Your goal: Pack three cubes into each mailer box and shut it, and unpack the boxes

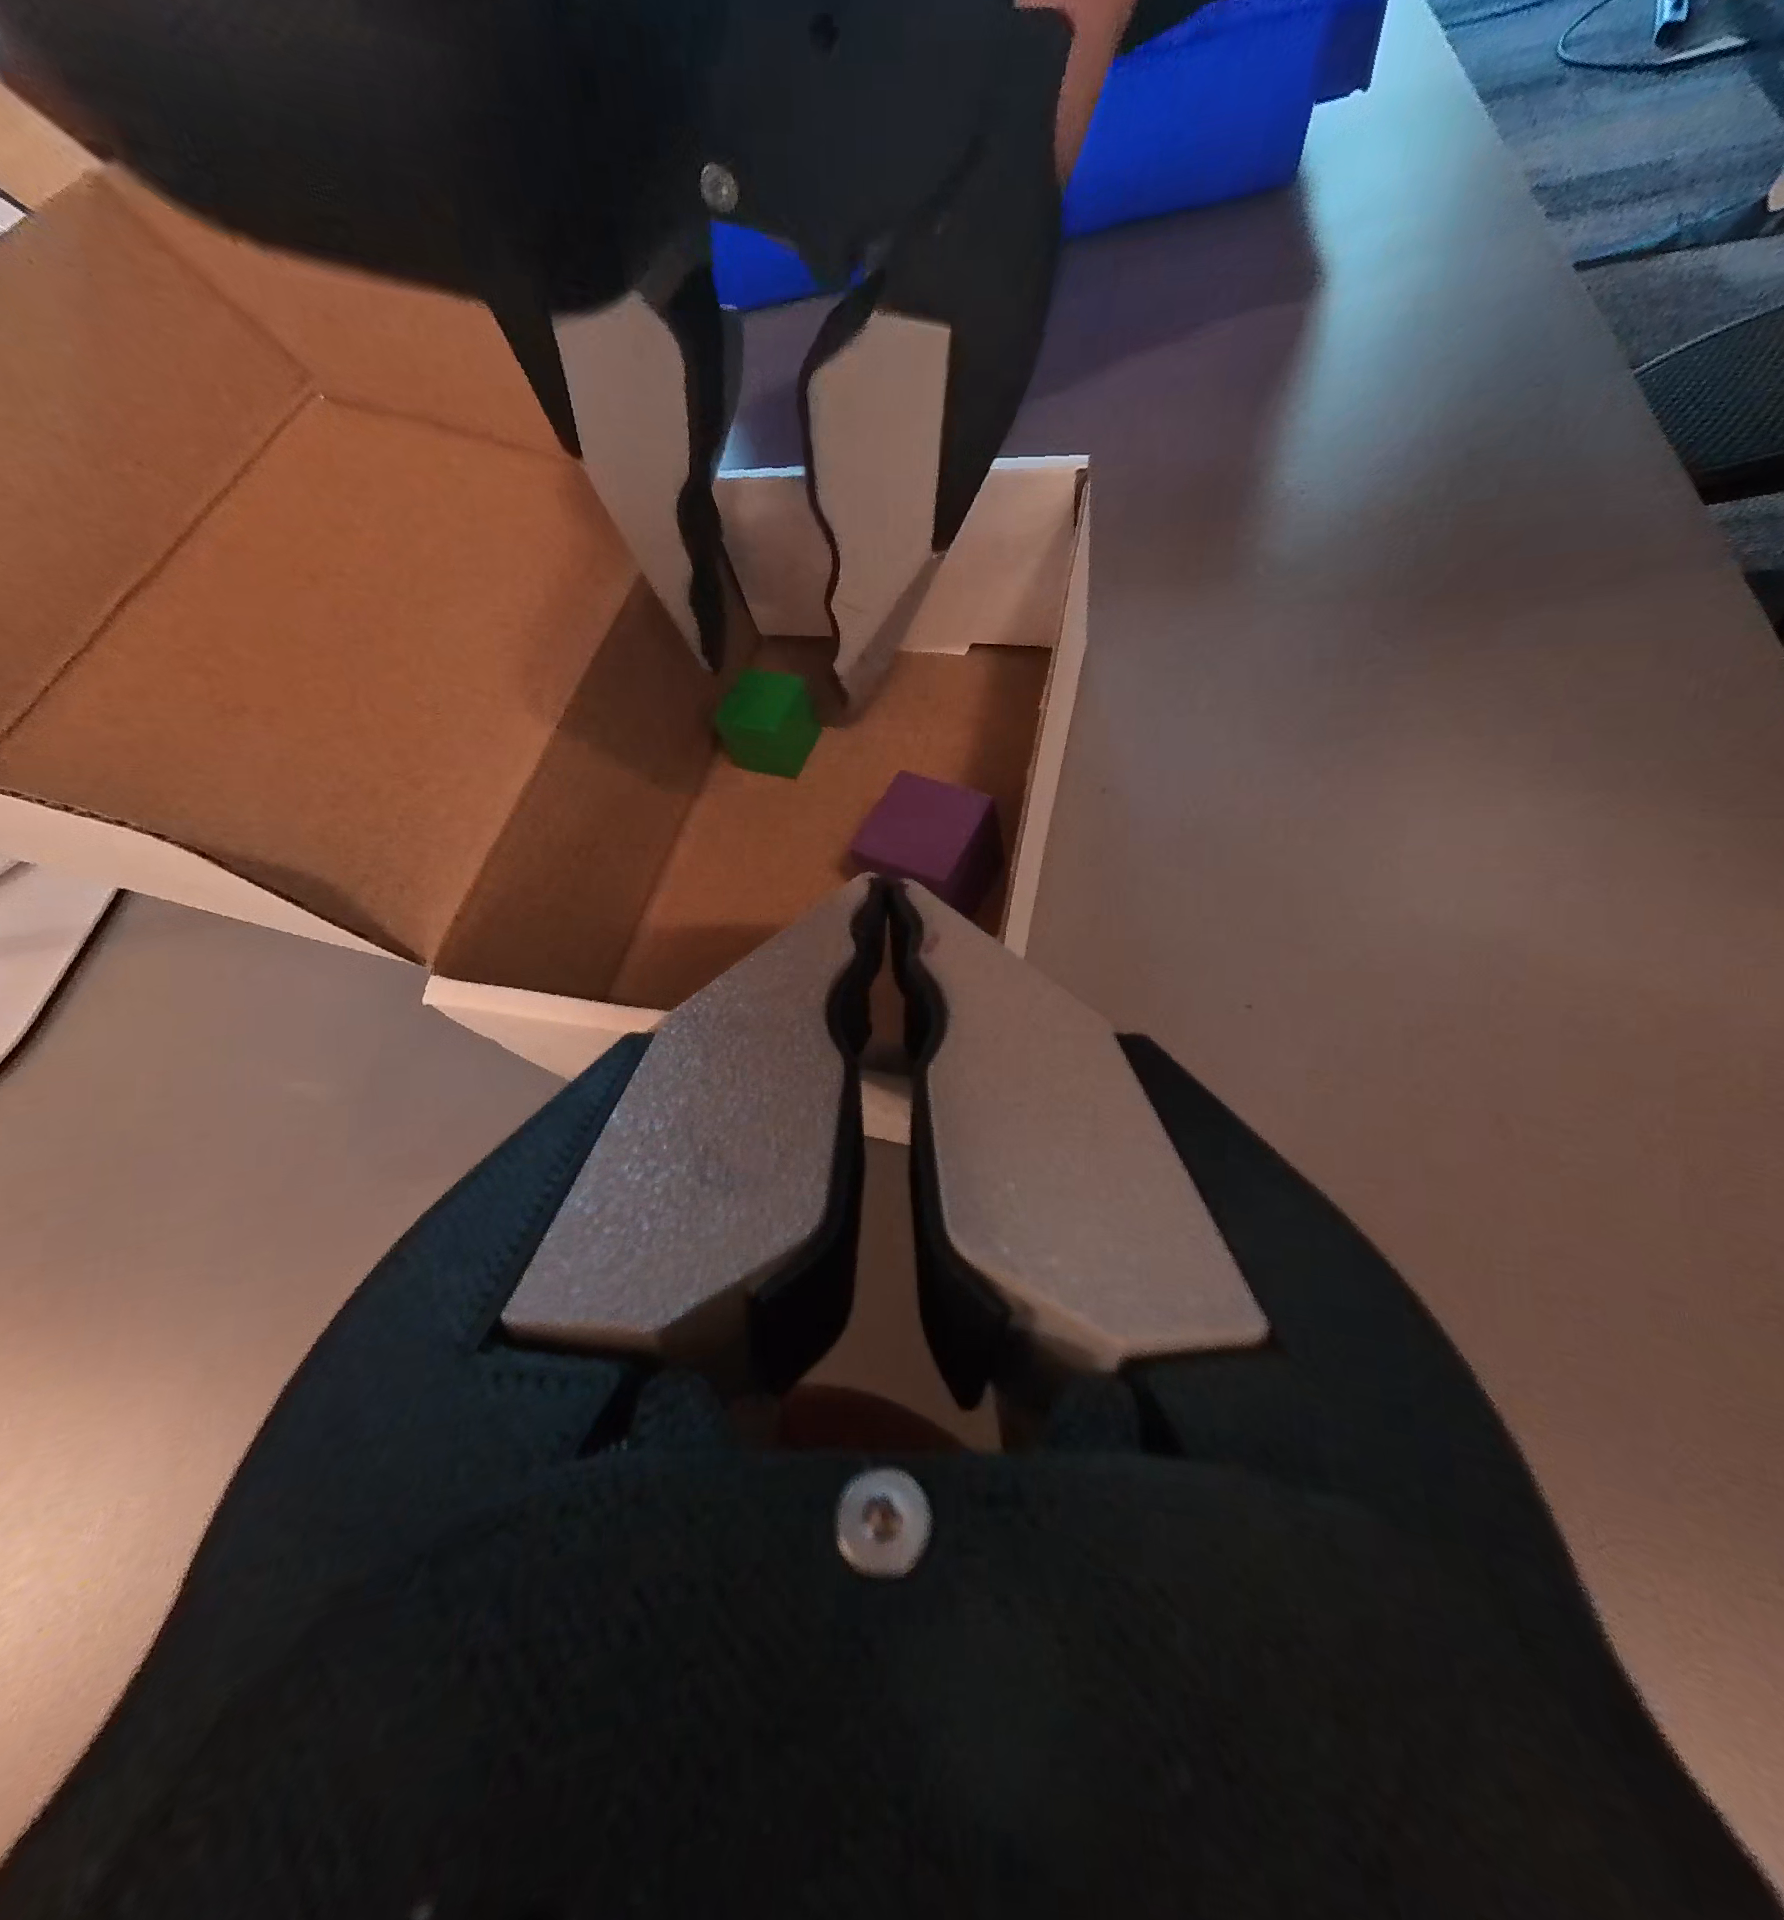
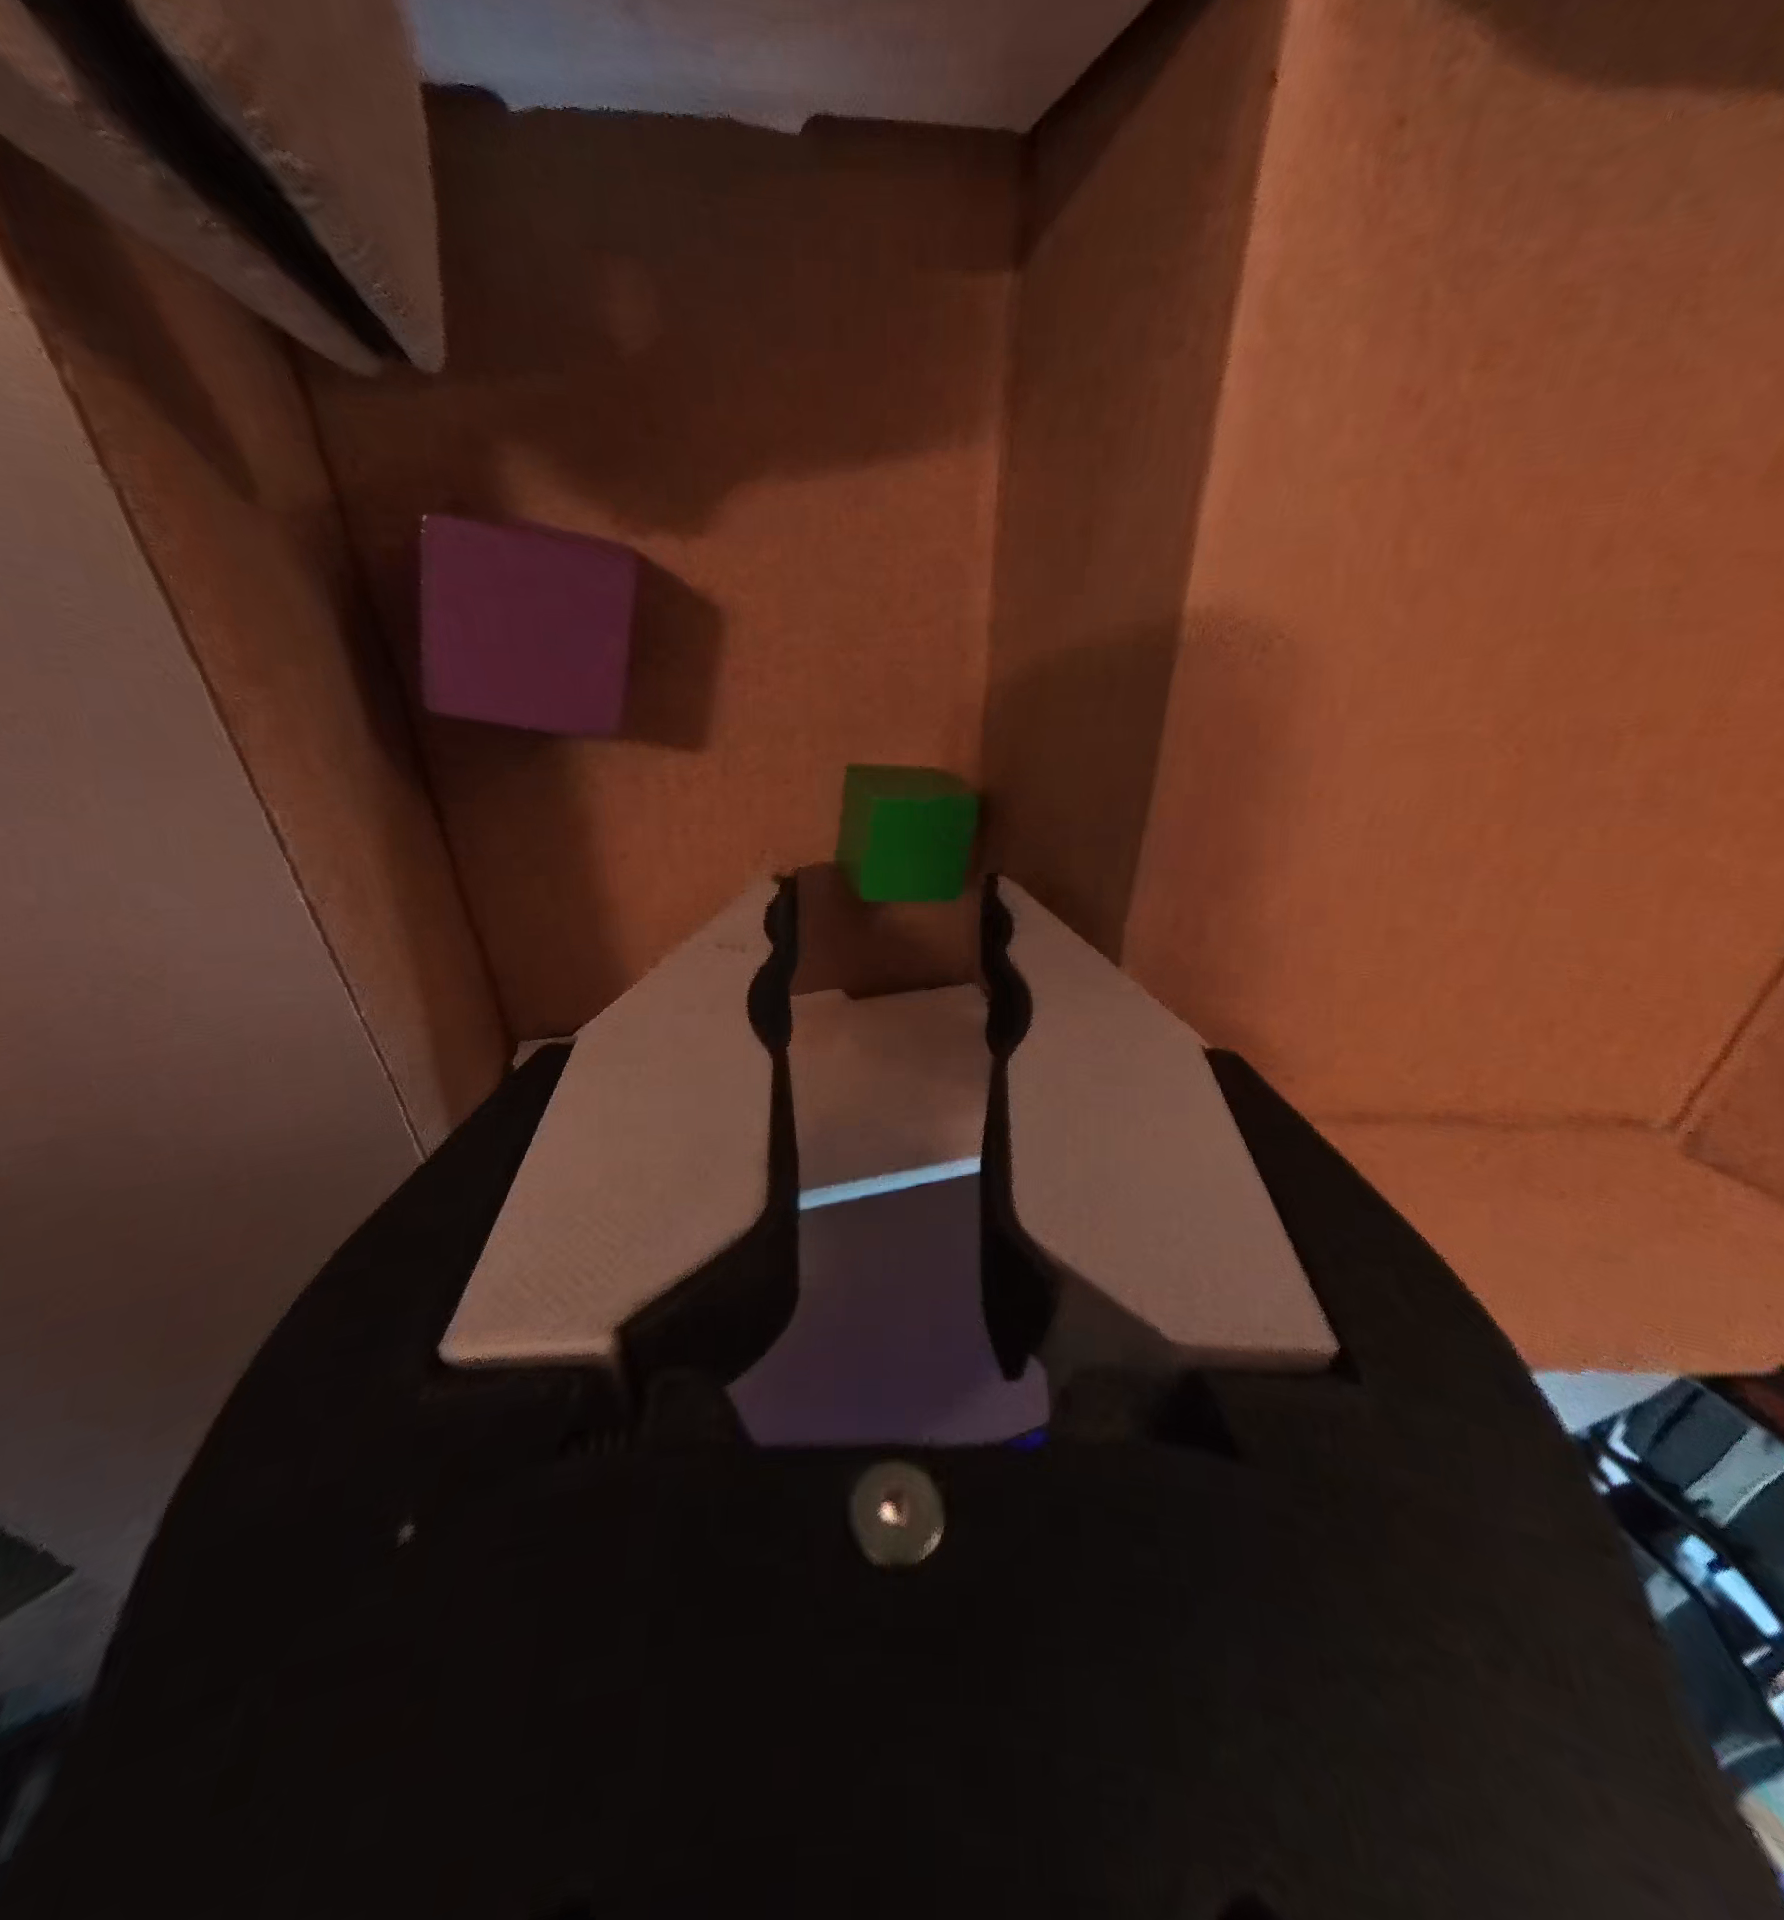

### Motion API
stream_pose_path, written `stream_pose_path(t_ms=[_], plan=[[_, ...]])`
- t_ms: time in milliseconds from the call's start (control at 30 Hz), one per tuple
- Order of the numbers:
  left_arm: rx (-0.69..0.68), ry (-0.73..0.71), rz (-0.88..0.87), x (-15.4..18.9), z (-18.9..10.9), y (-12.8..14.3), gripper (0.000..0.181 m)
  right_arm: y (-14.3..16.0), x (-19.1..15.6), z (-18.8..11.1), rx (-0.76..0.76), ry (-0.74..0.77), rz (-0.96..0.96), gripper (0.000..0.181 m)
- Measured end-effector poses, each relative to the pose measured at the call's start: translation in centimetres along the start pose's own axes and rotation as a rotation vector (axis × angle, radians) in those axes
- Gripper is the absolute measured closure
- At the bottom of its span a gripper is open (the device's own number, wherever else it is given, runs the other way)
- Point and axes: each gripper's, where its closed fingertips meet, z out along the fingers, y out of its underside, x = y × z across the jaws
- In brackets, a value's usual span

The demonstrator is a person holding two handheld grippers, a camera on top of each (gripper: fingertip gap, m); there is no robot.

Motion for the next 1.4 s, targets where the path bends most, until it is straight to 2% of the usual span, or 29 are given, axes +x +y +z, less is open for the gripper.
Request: stream_pose_path(t_ms=[100, 267, 367, 467, 600, 700, 833, 933, 1033, 1133, 1233, 1333, 1400], plan=[[0.001, 0.000, 0.004, 0.0, 0.0, 0.0, 0.181, 0.0, 0.1, 0.4, -0.075, -0.028, 0.001, 0.147], [0.002, -0.010, 0.011, 0.0, 0.1, -0.1, 0.181, -0.7, 0.6, 1.3, -0.169, -0.034, 0.004, 0.160], [-0.001, -0.011, 0.011, -0.1, 0.1, 0.0, 0.181, -1.0, 0.8, 1.0, -0.168, -0.015, 0.008, 0.162], [0.007, -0.012, 0.017, -0.2, -0.2, 0.1, 0.181, -0.5, 1.4, -1.3, -0.109, 0.040, 0.025, 0.162], [0.015, -0.006, 0.002, -0.4, -0.1, 0.1, 0.181, 1.8, 2.0, -6.8, 0.062, 0.050, 0.163, 0.162], [0.027, -0.035, 0.055, -0.6, -0.1, 0.0, 0.181, 7.4, 3.3, -11.1, 0.104, 0.126, 0.282, 0.162], [0.017, -0.044, 0.053, -0.6, -0.1, 0.0, 0.181, 20.4, 4.2, -14.6, -0.031, 0.241, 0.539, 0.162], [0.010, -0.056, 0.074, -0.6, 0.0, -0.1, 0.181, 28.8, 2.2, -14.3, -0.113, 0.210, 0.739, 0.162], [0.010, -0.075, 0.102, -0.5, 0.2, -0.3, 0.181, 34.5, -1.3, -11.8, -0.216, 0.157, 0.846, 0.162], [0.013, -0.080, 0.102, -0.6, 0.3, -0.3, 0.181, 38.0, -4.3, -8.8, -0.297, 0.111, 0.928, 0.162], [0.025, -0.085, 0.108, -0.6, 0.3, -0.4, 0.181, 39.5, -6.5, -6.2, -0.311, 0.058, 0.981, 0.162], [0.036, -0.087, 0.111, -0.6, 0.4, -0.5, 0.181, 40.8, -7.1, -5.0, -0.363, 0.086, 0.978, 0.161], [0.037, -0.084, 0.106, -0.6, 0.4, -0.5, 0.181, 40.6, -7.2, -5.1, -0.360, 0.078, 0.972, 0.160]])
